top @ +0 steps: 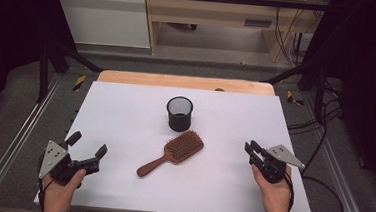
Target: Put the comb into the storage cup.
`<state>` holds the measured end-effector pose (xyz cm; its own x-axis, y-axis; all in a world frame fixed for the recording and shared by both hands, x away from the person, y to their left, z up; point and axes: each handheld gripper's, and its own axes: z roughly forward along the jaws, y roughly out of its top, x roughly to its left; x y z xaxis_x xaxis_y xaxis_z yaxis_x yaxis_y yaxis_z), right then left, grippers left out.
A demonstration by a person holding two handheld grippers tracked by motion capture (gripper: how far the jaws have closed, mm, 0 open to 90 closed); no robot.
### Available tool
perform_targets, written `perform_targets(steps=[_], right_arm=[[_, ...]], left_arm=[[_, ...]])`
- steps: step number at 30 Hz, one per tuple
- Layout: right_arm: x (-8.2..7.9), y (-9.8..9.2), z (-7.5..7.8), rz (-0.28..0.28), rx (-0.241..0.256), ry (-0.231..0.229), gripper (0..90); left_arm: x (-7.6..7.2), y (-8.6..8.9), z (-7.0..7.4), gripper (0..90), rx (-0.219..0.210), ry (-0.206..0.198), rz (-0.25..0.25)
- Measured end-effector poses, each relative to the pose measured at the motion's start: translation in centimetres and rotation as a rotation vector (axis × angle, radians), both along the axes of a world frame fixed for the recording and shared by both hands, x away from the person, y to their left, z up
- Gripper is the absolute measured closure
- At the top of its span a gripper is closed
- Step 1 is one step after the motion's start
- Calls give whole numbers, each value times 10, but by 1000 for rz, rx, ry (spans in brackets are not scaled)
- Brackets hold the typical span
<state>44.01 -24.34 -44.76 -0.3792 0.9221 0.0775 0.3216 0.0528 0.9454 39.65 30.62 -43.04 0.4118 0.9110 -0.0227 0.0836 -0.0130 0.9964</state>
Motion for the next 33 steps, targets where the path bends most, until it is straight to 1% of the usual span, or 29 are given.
perform_targets(steps=[1, 3, 5, 6, 7, 8, 10, 11, 12, 15, 17, 21, 22, 23, 24, 27, 28, 29, 30, 31, 33], right_arm=[[0, 0, 0, 0, 0, 0, 752], [1, 2, -2, 10, -9, 8, 795], [1, 3, -2, 21, -6, 10, 826], [2, 6, -2, 30, -12, 25, 867], [2, 6, -2, 30, -12, 25, 867], [3, 8, -3, 41, -17, 42, 893], [3, 9, -3, 45, -17, 43, 900], [5, 12, -4, 51, -32, 45, 900], [5, 12, -4, 51, -32, 45, 900], [10, 17, -4, 64, -57, 50, 900], [15, 25, -3, 78, -70, 60, 900], [21, 32, 1, 102, -75, 71, 900], [27, 38, 5, 130, -91, 84, 900], [27, 38, 5, 130, -91, 84, 900], [34, 43, 10, 142, -116, 89, 900], [41, 46, 15, 143, -115, 96, 900], [46, 48, 18, 146, -117, 101, 900], [54, 53, 22, 150, -130, 114, 900], [54, 53, 22, 150, -130, 114, 900], [61, 58, 23, 162, -157, 125, 900], [64, 60, 23, 166, -165, 129, 900]], left_arm=[[0, 0, 0, 29, 0, 0, 0], [-1, -1, 0, 30, 4, -3, 0], [-1, 0, 0, 31, 9, 0, 0], [-1, 0, 0, 31, 7, 2, 1], [-1, 0, -1, 31, 5, 3, 1], [0, -1, -1, 31, 5, 7, -1], [0, -1, -1, 31, 7, 9, -3], [0, -2, -1, 32, 10, 9, -5], [0, -2, -1, 32, 15, 10, -6], [0, -4, -2, 32, 20, 11, -6], [0, -4, -3, 33, 29, 17, -7], [-1, -6, -3, 33, 35, 20, -12], [-1, -6, -3, 33, 36, 21, -12], [-1, -7, -3, 33, 36, 22, -13], [-1, -8, -3, 32, 40, 24, -18], [0, -8, -3, 32, 39, 28, -21], [0, -8, -4, 32, 39, 29, -22], [0, -8, -4, 32, 40, 30, -24], [0, -9, -4, 32, 41, 29, -24], [0, -9, -3, 32, 41, 30, -25], [-1, -9, -3, 32, 42, 32, -29]])
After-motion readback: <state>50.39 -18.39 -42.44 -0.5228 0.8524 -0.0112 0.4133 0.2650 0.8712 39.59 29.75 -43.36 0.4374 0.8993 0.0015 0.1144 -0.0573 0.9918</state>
